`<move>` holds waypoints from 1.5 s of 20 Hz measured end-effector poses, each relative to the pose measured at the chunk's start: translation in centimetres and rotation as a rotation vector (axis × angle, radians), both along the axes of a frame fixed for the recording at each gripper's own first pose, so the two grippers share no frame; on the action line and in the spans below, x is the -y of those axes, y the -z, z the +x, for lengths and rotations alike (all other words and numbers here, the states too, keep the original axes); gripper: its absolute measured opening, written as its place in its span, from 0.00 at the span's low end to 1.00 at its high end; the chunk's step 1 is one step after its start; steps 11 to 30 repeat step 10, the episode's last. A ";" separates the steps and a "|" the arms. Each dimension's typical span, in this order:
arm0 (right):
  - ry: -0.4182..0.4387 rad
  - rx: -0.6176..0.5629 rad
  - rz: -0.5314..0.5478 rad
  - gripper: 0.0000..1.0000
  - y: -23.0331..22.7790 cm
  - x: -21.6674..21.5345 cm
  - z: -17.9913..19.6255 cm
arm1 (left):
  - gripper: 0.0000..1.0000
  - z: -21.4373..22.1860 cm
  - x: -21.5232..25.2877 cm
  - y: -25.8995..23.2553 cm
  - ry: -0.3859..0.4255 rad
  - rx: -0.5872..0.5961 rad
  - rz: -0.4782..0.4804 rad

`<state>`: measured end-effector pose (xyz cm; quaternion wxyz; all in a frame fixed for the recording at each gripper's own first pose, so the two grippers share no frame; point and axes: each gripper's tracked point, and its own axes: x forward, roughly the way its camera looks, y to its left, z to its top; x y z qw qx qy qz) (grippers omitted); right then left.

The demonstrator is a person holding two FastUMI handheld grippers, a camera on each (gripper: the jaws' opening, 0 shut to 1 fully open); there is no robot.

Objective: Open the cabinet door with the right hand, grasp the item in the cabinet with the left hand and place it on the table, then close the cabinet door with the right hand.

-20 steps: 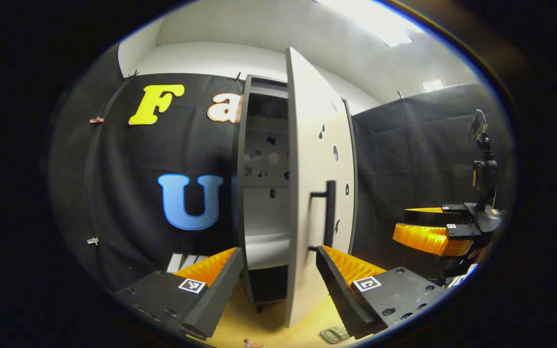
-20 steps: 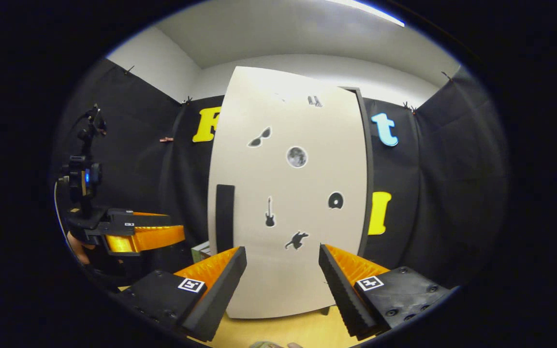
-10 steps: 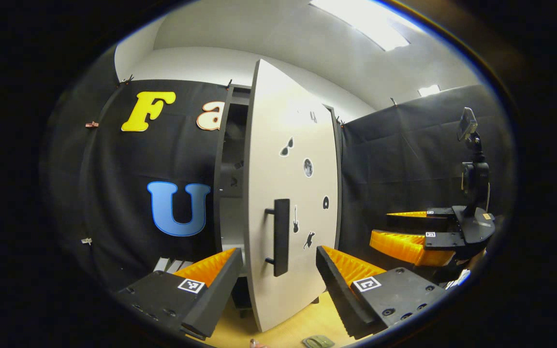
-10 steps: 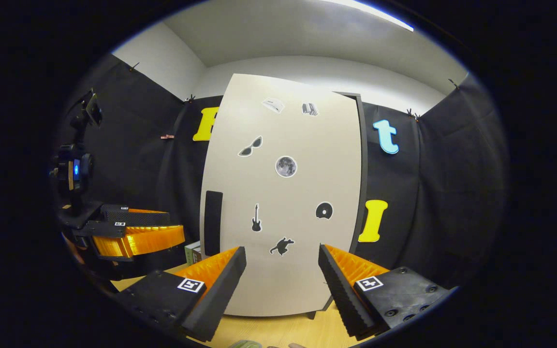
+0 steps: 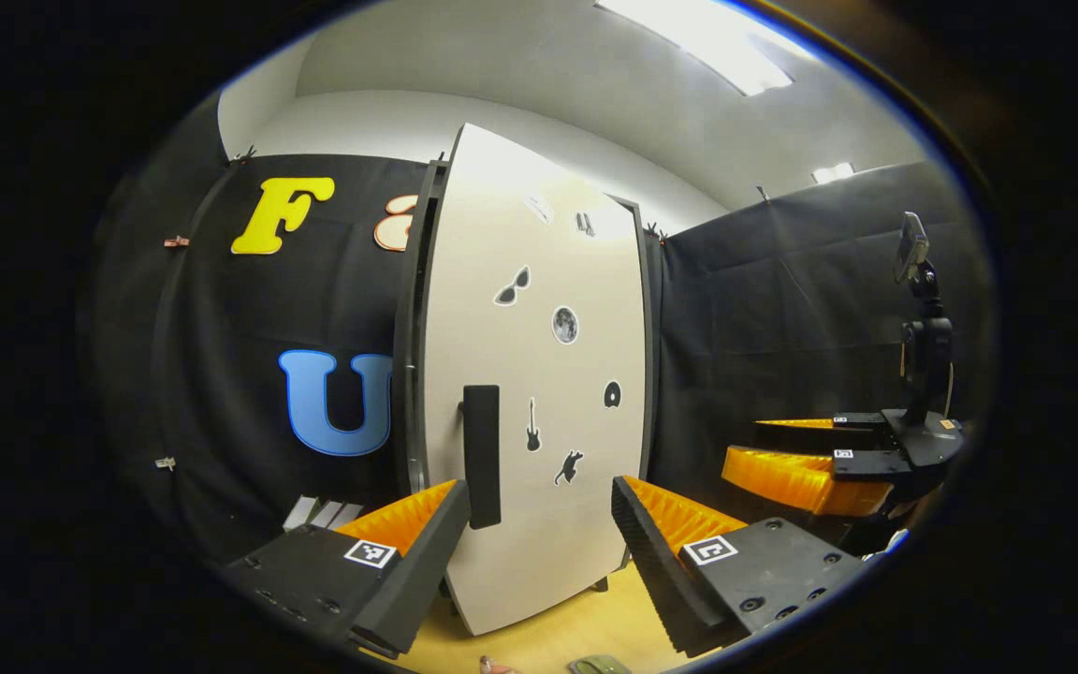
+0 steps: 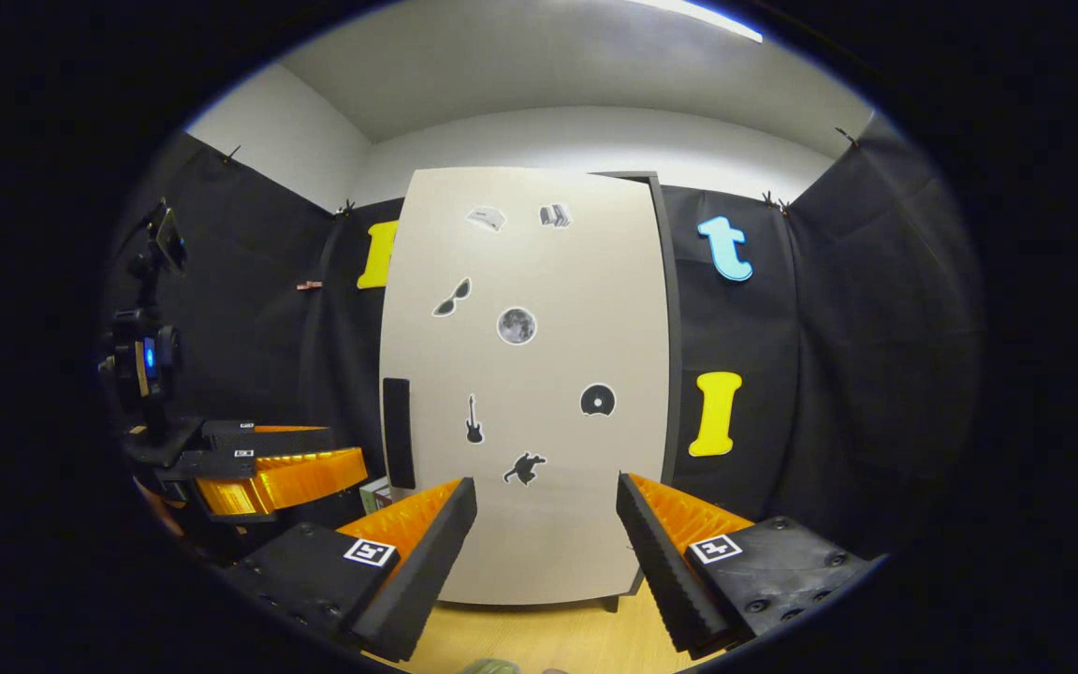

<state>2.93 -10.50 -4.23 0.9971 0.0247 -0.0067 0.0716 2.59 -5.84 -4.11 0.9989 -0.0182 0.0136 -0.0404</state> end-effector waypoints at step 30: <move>-0.016 0.065 -0.004 0.98 -1.9 0.2 -1.3 | 0.95 0.4 0.6 -0.7 -0.005 0.019 0.012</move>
